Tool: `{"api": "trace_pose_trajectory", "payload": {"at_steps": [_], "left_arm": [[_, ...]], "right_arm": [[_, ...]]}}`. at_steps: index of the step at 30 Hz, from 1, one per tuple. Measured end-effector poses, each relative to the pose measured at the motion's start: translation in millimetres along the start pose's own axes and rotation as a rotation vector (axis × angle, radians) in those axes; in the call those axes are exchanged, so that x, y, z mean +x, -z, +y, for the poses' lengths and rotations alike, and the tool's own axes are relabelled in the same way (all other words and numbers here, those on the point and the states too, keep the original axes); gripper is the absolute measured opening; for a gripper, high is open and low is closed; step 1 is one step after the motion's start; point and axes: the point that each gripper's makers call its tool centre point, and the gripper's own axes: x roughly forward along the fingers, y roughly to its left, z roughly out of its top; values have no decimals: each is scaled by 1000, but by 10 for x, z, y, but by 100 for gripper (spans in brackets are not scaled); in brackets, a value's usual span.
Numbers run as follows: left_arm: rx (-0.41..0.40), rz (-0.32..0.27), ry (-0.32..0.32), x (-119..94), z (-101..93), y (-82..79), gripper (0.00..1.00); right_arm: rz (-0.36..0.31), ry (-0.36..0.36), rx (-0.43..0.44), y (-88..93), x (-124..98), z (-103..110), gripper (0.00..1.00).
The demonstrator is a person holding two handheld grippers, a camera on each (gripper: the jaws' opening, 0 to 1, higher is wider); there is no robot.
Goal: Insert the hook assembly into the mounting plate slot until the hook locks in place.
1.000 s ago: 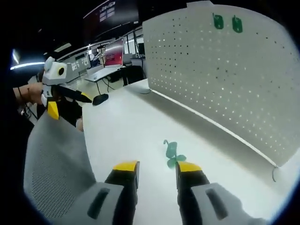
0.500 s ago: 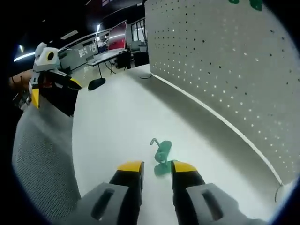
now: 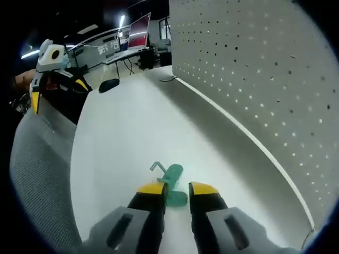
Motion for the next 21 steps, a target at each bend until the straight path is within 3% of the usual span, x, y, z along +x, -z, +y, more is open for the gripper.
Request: {"api": "trace_pose_trajectory", "payload": {"at_steps": [12, 21], "left_arm": [[2, 5, 0, 10, 3, -9, 97], [10, 2, 9, 19, -22, -29, 97]], "right_arm": [[9, -80, -110, -89, 95, 153, 2], [26, -81, -93, -12, -1, 264, 1]]}}
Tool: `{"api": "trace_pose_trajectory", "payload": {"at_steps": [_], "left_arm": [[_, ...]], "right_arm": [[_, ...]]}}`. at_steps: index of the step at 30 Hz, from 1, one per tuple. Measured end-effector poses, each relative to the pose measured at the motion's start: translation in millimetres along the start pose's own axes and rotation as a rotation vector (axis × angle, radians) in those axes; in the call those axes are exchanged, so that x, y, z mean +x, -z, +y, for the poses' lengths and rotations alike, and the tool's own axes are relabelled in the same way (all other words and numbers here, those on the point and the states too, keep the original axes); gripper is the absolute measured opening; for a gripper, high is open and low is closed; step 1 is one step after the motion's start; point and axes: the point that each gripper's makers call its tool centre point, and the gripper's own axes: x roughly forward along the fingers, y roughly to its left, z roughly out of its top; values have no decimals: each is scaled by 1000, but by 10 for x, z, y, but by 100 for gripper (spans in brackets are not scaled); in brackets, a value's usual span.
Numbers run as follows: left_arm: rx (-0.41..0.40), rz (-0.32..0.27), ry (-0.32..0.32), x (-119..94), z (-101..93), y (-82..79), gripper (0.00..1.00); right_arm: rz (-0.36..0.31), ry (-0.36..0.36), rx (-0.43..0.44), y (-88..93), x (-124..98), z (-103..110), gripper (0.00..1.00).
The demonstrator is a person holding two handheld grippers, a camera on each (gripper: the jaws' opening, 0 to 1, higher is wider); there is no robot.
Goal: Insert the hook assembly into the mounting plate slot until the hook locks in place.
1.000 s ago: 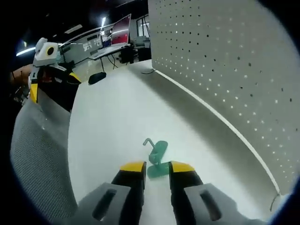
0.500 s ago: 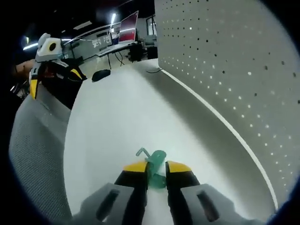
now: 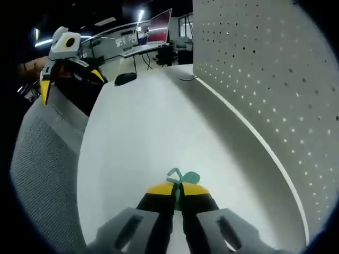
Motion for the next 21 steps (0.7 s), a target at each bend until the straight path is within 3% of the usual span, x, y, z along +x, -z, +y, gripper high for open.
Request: {"api": "trace_pose_trajectory", "payload": {"at_steps": [4, 8, 13, 21], "left_arm": [[5, 1, 4, 5, -17, -4, 97], [7, -2, 7, 6, -40, -17, 97], [-4, -13, 4, 6, -58, -77, 96], [-6, -27, 0, 124, -161, -277, 92]], "right_arm": [[-1, 26, 45, 40, -55, 11, 1], [-34, 65, 156, 29, -148, 3, 0], [-149, 137, 264, -164, -329, -27, 0], [-381, 235, 477, -653, -626, 67, 0]]}}
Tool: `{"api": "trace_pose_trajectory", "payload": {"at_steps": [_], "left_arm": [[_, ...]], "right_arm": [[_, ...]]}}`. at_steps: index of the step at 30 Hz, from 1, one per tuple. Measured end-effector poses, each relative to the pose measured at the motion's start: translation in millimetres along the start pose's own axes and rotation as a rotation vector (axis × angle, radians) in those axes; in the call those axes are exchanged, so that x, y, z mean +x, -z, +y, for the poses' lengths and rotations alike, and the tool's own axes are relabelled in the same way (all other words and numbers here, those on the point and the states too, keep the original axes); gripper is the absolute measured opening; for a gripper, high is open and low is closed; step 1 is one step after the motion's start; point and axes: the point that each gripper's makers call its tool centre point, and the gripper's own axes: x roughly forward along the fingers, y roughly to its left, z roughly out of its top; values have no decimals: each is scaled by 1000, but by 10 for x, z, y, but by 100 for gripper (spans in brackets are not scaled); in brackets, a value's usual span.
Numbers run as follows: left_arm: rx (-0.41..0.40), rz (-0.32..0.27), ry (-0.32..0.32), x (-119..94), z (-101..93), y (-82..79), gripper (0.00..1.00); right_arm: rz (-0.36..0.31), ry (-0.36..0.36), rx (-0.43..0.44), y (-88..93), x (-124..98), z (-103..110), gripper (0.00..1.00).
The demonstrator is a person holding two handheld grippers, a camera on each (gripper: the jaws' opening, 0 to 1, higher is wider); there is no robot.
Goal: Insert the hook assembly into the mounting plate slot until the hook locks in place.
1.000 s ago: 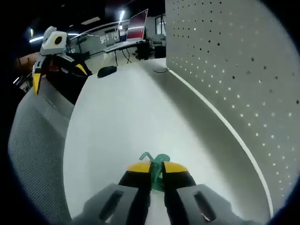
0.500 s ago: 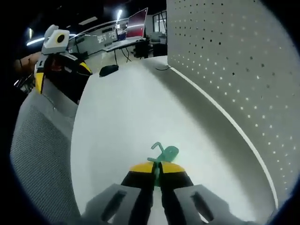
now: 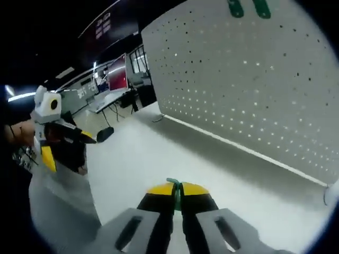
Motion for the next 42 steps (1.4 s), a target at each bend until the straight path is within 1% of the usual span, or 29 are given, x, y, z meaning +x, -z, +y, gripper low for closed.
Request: {"api": "trace_pose_trajectory", "payload": {"at_steps": [5, 6, 7, 8, 9, 10, 11, 12, 15, 17, 20, 25, 27, 28, 31, 35, 36, 38, 42], "left_arm": [[24, -15, -8, 99, -94, -131, 90], [27, -15, -7, 114, -102, -145, 89], [31, -17, -6, 126, -115, -161, 89], [33, -19, -4, 142, -139, -185, 88], [36, -21, -3, 151, -151, -200, 87], [40, -24, -2, 158, -160, -216, 85], [41, -26, -3, 165, -165, -230, 84], [45, -26, -2, 174, -174, -246, 83], [64, -30, 3, 194, -198, -279, 80], [71, -30, 15, 211, -219, -287, 78], [83, -31, 21, 232, -230, -289, 73], [100, -49, 45, 243, -275, -325, 63], [105, -65, 56, 234, -296, -351, 58], [106, -69, 62, 224, -307, -361, 56], [120, -80, 73, 200, -318, -382, 46], [130, -84, 87, 187, -337, -391, 36], [131, -84, 90, 186, -342, -391, 34], [136, -90, 102, 184, -358, -399, 29], [149, -91, 120, 183, -388, -410, 24]], "right_arm": [[-98, 28, 161, -145, -57, 231, 0], [-106, 26, 176, -156, -62, 286, 0], [-109, 30, 170, -158, -71, 346, 0], [-118, 29, 177, -168, -74, 392, 0], [-145, 19, 227, -199, -78, 470, 0], [-153, 17, 244, -205, -81, 490, 0], [-163, 9, 286, -204, -85, 549, 0], [-163, -4, 306, -200, -83, 600, 0], [-169, -23, 320, -203, -92, 730, 0], [-182, -47, 368, -235, -98, 809, 0], [-199, -62, 407, -288, -112, 896, 0], [-222, -100, 481, -358, -107, 1073, 0], [-223, -111, 494, -363, -102, 1138, 0], [-224, -111, 497, -364, -101, 1147, 0], [-231, -129, 541, -373, -99, 1205, 0], [-236, -135, 558, -391, -97, 1235, 0], [-236, -140, 572, -396, -95, 1248, 0], [-234, -143, 571, -404, -87, 1256, 0], [-232, -143, 570, -409, -88, 1260, 0]]}}
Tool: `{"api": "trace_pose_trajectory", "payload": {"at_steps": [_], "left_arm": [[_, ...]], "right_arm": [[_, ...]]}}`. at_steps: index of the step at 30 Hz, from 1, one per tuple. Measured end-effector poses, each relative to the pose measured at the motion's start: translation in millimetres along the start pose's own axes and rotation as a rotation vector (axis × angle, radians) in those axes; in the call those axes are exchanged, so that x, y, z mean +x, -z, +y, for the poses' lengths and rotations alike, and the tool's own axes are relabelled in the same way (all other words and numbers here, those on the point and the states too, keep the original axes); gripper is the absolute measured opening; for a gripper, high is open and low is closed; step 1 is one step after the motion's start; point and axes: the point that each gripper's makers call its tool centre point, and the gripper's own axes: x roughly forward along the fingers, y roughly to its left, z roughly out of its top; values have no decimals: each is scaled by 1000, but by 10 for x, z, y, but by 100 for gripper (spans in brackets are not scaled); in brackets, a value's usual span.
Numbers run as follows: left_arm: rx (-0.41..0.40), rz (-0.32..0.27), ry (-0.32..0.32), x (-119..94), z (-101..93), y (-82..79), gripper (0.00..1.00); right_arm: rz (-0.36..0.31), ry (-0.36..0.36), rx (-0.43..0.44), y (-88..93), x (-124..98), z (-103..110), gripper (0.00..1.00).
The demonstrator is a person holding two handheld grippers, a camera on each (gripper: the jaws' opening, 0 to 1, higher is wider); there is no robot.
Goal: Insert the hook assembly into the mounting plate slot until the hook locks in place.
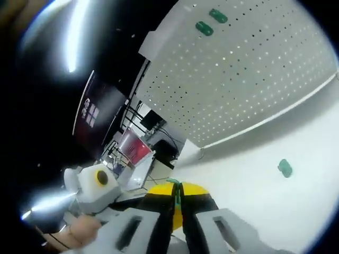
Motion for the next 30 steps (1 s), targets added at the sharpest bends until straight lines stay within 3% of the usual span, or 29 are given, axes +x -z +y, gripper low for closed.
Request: {"api": "trace_pose_trajectory", "payload": {"at_steps": [12, 30], "left_arm": [[1, 7, 43, -3, 5, 19, 18], [15, 53, 78, 0, -11, 65, 16]], "right_arm": [[18, -10, 11, 18, -15, 1, 0], [169, -94, -164, 60, -20, 7, 4]]}}
